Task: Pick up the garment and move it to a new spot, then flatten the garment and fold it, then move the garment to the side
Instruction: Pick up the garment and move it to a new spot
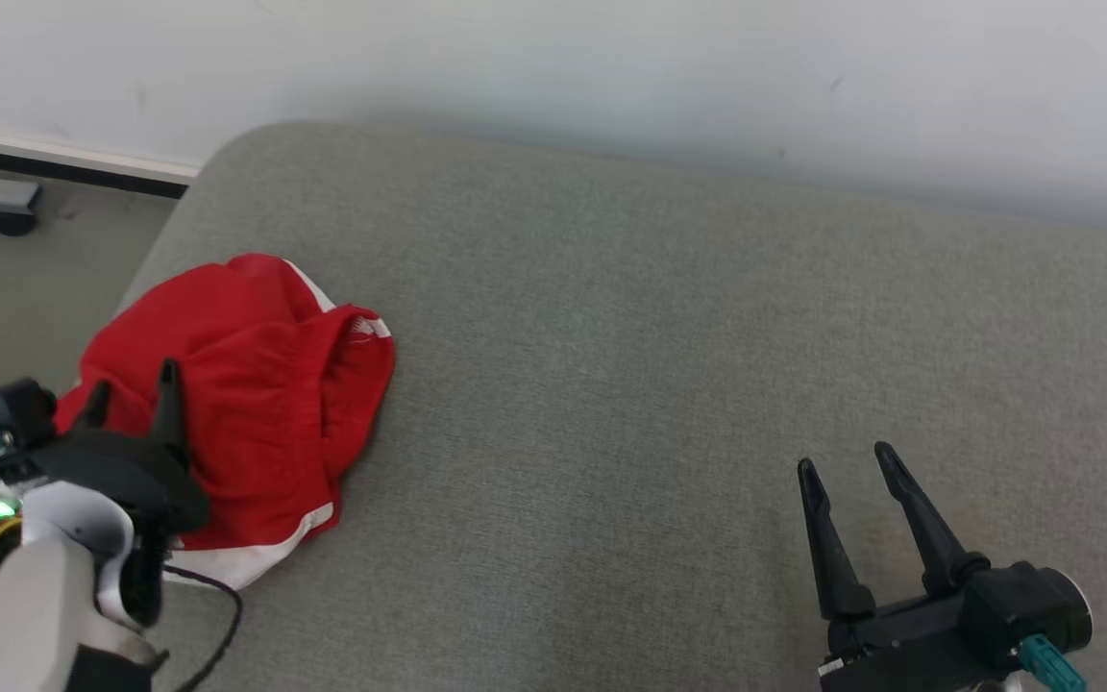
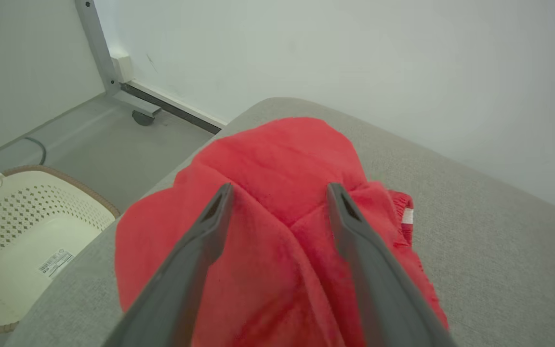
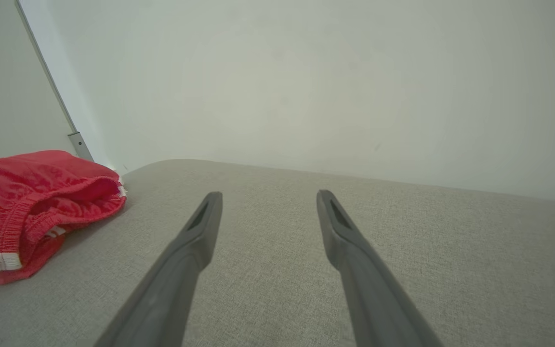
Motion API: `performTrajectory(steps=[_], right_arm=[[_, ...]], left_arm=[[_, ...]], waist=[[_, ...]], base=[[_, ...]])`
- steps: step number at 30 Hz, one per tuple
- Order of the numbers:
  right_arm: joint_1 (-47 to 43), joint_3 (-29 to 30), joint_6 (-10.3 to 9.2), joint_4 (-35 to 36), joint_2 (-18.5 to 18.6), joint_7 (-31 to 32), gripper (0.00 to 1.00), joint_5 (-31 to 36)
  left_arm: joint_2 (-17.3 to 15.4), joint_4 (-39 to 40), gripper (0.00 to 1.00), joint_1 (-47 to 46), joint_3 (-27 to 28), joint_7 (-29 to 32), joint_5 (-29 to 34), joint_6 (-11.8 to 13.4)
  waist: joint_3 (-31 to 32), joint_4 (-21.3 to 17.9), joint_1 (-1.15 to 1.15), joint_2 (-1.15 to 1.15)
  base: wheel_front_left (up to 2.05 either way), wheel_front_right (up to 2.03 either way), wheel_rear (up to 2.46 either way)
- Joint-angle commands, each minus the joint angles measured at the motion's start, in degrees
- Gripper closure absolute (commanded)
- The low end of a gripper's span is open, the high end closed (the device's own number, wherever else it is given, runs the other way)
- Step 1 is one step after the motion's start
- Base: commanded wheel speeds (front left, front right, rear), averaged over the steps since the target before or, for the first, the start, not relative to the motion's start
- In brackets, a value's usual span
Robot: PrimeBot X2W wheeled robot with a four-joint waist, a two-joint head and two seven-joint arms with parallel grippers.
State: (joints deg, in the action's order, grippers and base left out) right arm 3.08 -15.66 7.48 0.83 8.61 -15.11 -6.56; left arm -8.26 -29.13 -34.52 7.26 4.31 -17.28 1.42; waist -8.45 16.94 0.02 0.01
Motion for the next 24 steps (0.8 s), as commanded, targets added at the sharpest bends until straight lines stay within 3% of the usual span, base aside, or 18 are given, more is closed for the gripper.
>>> performTrajectory(steps=[1,8,12,18,19,20,21,24], right_arm=[[0.6,0.2,0.02,0.1,0.1,0.0,0.00,-0.4],[2.4,0.2,0.02,0.4,-0.3,0.0,0.00,-0.5],[3.2,0.3,0.02,0.5,-0.5,0.0,0.00,-0.5],[4.4,0.6,0.02,0.7,-0.5,0.0,0.00,-0.5],[4.6,0.7,0.02,0.7,-0.5,0.0,0.00,-0.5],[4.6,0.8,0.02,0.7,-0.5,0.0,0.00,-0.6],[4.6,0.8,0.02,0.7,-0.6,0.0,0.00,-0.5],[4.9,0.8,0.02,0.7,-0.7,0.0,0.00,-0.6]], left_arm=[[-0.8,-0.8,0.00,-1.2,0.2,1.9,-0.4,-0.1],[-5.4,-4.4,0.00,-6.1,-1.0,14.9,-0.4,-0.5],[-6.9,-5.3,0.00,-7.6,-0.9,22.4,-2.6,-2.0],[-9.0,-3.2,0.00,-7.9,-1.0,27.6,-3.8,-3.4],[-9.2,-2.9,0.35,-7.6,-1.0,28.0,-3.9,-3.6],[-9.4,-2.5,0.60,-7.4,-1.0,28.2,-4.1,-3.6],[-9.6,-2.1,1.00,-7.1,-1.0,28.3,-4.0,-3.6],[-9.7,-0.6,1.00,-6.5,-1.3,27.5,-3.9,-3.7]], waist=[[-2.6,-2.3,-0.02,-0.01],[-4.9,-4.0,-0.02,-0.01],[-6.1,-4.7,-0.02,-0.01],[-7.7,-5.1,-0.02,-0.01],[-7.8,-5.1,-0.02,-0.01],[-7.9,-5.2,-0.02,-0.01],[-8.1,-5.2,-0.02,-0.01],[-8.4,-5.2,-0.02,-0.01]], base=[[0.00,0.00,0.00],[0.00,0.00,0.00],[0.00,0.00,0.00],[0.00,0.00,0.00],[0.00,0.00,0.00],[0.00,0.00,0.00],[0.00,0.00,0.00],[0.00,0.00,0.00]])
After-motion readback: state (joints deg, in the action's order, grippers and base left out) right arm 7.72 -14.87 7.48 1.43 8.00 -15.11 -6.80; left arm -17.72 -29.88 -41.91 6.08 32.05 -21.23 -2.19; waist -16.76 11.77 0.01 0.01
